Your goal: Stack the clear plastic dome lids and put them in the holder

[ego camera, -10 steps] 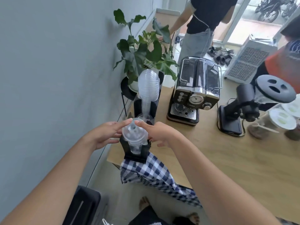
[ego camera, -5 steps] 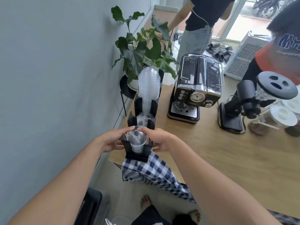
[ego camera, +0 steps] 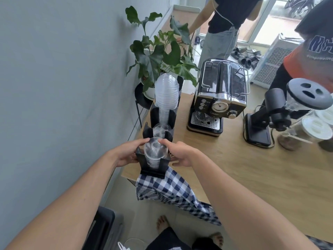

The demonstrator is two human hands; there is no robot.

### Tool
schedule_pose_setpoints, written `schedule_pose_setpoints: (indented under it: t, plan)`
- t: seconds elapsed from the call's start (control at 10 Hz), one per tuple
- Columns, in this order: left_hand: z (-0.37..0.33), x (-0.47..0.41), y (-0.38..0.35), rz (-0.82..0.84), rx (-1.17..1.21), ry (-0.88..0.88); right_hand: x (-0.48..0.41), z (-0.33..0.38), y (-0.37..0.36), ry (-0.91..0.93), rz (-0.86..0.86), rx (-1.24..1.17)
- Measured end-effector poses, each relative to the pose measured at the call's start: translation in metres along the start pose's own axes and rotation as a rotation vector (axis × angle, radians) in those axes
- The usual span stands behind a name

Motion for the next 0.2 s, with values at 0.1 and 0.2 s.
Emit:
schedule_pose_setpoints:
  t: [0.1,0.2]
  plan:
    - [-0.008,0.004,0.001,-0.014,-0.021,-0.046,0.001,-0.001,0.003,0.015,0.006,0.023]
    - [-0.034,0.012,0.013,-0.158,0.021,-0.197,0.004,0.000,0.014,0.064,0.011,0.033]
Point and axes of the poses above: each hand's wrist, its own x-axis away from the middle knuckle, its own y-axis out of the back of the hand, z = x × y, the point moved 9 cm from there along -x, towards the middle knuckle, and after that the axes turned 3 degrees about -z, right-handed, at the moved point
